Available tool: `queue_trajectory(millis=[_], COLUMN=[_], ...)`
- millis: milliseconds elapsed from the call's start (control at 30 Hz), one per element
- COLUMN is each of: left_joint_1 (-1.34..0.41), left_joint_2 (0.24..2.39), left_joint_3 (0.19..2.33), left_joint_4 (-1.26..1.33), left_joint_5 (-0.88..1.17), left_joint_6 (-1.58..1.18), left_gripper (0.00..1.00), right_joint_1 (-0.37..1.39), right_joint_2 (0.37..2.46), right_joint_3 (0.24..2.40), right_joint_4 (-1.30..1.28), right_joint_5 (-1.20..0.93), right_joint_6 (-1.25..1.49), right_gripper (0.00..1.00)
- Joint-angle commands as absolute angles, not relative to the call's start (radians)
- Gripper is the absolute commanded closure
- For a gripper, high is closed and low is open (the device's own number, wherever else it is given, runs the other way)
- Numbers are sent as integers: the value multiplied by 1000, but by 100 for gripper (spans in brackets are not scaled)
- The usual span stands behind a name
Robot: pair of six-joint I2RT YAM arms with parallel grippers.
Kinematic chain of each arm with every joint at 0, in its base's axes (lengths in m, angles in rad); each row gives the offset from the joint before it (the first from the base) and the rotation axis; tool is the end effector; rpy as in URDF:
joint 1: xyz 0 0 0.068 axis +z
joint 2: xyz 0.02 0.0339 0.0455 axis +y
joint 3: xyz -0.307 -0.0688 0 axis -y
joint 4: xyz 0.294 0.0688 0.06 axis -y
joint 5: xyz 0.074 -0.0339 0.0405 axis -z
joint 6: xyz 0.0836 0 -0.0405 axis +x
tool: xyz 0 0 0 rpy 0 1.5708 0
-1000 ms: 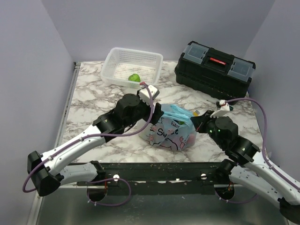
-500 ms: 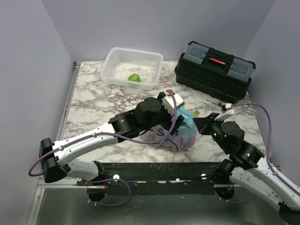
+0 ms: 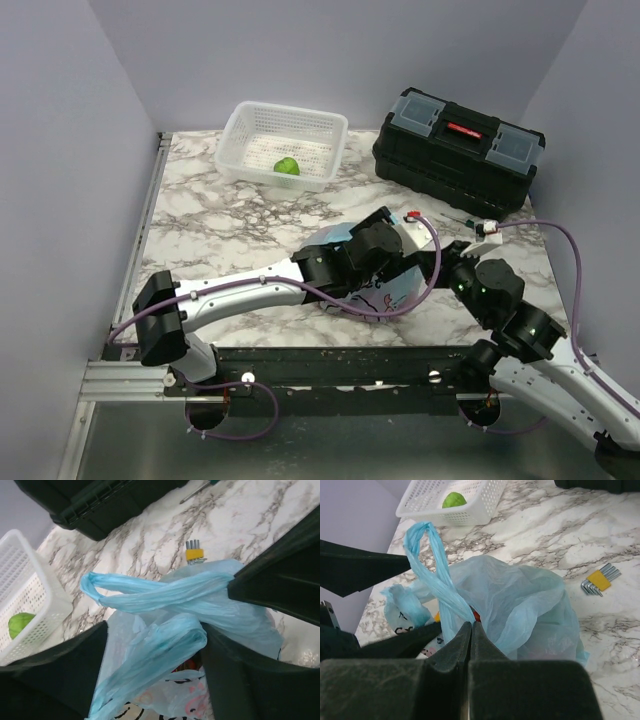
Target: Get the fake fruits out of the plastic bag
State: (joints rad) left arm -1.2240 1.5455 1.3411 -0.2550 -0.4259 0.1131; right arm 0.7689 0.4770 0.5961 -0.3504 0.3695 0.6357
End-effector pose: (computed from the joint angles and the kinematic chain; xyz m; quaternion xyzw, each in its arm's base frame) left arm 0.1844 -0.4085 0.3529 0.4272 0.7207 -0.1193 0.5328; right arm 0.1503 0.1034 0.3141 0.0625 0.7765 0.2843 0.5588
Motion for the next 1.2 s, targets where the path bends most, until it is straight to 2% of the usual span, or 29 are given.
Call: queue_trajectory(millis=[0,100,167,333,433,533,733,967,1067,1167], left_joint_1=[-1226,-1227,-1226,-1217,-1181,-1118,-1000,-957,-950,-946], left_joint_2=[1544,1519,1474,1297,1214,1125,998,971,962,954], left_joint_3=[1372,1343,1312,1177,1129,1055,906,880,874,862], left_joint_4=[-240,-220,-222,-231,-312,-332,-220,-231,-237,-230], left_joint_5=[-561,-622,-641,-591,-523,-353,-59,-10,-2,0], left_joint_6=[141,144,133,75,-52,-171,-367,-417,-423,-430], left_gripper=[44,69,79,87,100,100,100,100,100,100], right_joint_1=[769,770,770,769,770,770,770,770,770,769], right_joint_2=[472,472,473,461,454,443,484,663,776,887], right_joint_3=[631,631,635,621,617,606,678,857,941,1019], right_joint_4=[-385,-389,-400,-409,-430,-435,-458,-496,-545,-574], right_joint_5=[387,390,397,417,432,433,395,359,366,344], right_joint_6=[631,632,639,653,674,675,586,490,477,464], right_gripper=[99,99,99,99,99,99,74,43,20,12])
